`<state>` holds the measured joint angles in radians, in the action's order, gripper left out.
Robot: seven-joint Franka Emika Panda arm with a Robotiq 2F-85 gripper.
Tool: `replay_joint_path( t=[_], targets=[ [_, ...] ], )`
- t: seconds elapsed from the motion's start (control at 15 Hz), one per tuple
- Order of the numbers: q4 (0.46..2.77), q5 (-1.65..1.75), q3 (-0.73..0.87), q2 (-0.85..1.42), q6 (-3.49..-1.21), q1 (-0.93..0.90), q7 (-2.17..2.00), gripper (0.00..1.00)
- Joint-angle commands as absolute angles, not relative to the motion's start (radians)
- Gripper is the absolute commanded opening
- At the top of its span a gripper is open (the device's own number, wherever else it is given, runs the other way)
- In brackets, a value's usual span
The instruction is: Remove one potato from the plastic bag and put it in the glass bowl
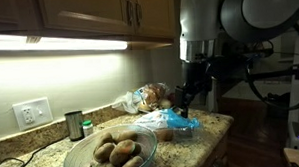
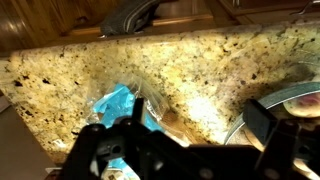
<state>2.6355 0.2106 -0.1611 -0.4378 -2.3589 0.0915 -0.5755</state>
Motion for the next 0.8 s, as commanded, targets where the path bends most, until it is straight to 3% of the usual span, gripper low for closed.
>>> replay_joint_path(
  t=[0.0, 0.73],
  targets=[
    [2.637, 0.207, -0.165, -0.442, -2.358, 0.096, -0.572, 1.00],
    [2.578, 0.222, -0.119, -0.432, -2.328, 0.160, -0.573, 1.00]
  ],
)
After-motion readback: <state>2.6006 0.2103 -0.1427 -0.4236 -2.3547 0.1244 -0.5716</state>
